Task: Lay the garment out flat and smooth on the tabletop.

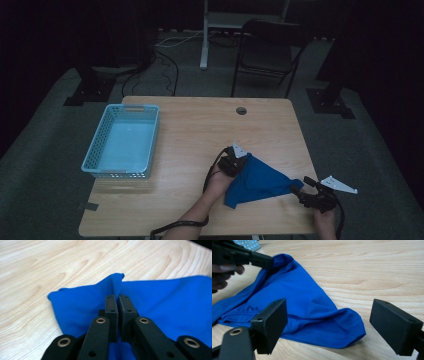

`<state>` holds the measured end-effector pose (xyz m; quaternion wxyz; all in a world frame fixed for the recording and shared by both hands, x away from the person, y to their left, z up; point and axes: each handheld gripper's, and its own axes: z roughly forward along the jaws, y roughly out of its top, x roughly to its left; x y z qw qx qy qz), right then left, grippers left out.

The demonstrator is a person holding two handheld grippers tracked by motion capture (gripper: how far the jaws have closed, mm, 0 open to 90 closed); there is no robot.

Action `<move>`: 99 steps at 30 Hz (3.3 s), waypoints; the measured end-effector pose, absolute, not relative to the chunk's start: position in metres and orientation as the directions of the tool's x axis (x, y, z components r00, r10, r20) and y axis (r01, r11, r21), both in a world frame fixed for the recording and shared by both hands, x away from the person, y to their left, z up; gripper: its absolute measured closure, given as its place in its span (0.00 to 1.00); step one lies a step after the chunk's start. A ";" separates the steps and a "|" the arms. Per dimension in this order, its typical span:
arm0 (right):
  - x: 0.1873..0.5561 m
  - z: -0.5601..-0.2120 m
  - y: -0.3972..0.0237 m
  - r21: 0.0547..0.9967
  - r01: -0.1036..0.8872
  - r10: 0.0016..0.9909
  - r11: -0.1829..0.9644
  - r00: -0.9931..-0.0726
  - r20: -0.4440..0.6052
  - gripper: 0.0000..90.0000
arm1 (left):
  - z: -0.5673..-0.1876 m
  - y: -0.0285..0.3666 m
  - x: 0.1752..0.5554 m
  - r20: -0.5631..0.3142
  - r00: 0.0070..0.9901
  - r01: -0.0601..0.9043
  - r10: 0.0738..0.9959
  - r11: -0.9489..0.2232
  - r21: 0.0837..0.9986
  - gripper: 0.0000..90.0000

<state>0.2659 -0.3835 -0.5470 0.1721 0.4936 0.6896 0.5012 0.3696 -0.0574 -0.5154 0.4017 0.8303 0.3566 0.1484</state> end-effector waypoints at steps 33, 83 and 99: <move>0.267 -0.547 -0.382 0.852 0.524 0.857 0.011 -0.444 0.262 0.16 | -0.512 0.058 0.351 -0.076 0.613 0.532 0.786 -0.340 0.776 0.53; 0.272 -0.538 -0.379 0.818 0.575 0.826 -0.011 -0.456 0.332 0.14 | -0.513 0.058 0.325 -0.127 0.631 0.584 0.765 -0.362 0.727 0.46; 0.293 -0.514 -0.254 0.805 0.484 0.664 0.343 -0.731 0.156 0.23 | -0.532 0.015 0.311 -0.195 0.689 0.622 0.698 -0.431 0.654 0.47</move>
